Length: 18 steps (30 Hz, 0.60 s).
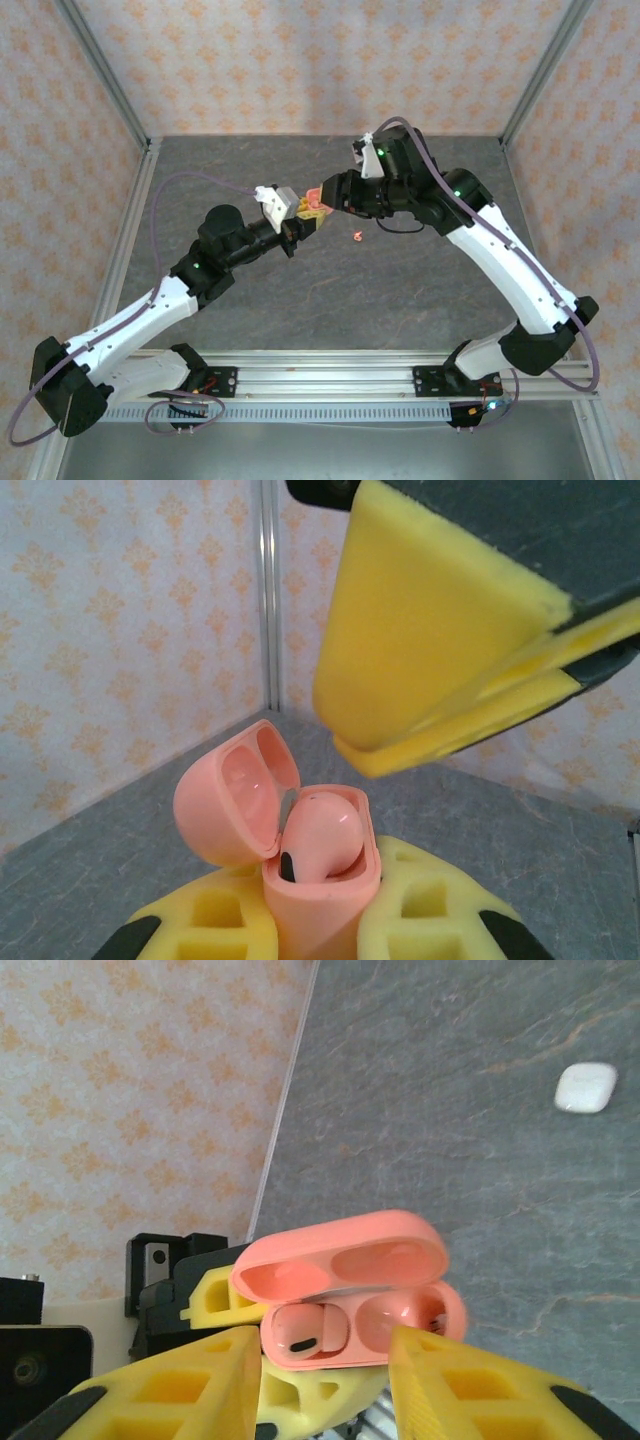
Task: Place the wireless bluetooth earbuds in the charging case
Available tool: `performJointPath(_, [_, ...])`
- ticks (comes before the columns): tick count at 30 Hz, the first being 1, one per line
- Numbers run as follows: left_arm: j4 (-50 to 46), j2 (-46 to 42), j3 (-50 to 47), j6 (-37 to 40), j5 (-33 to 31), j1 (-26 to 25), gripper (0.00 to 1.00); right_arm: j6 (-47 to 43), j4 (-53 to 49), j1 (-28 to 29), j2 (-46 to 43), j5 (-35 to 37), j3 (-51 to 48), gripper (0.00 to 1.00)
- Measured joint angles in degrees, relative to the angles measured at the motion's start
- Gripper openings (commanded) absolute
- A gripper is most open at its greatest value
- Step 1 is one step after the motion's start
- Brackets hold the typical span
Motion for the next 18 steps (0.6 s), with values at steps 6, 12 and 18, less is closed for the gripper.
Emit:
performJointPath(6, [-0.3,-1.1,-0.4,0.0,-0.2,0.0,0.0,-1.8,-0.2,-0.7,-4.2,4.7,0.0,0.41])
performJointPath(12, [-1.7,-3.0,-2.2,0.0,-1.1,0.0,0.0,-3.4,-0.1,-6.3,-8.4,6.8,-2.7,0.42])
performJointPath(18, [-5.2,-5.0,-3.0,0.0,-1.6,0.0,0.0,-5.9,0.2,-13.0,-5.8,7.0,-10.4,0.42])
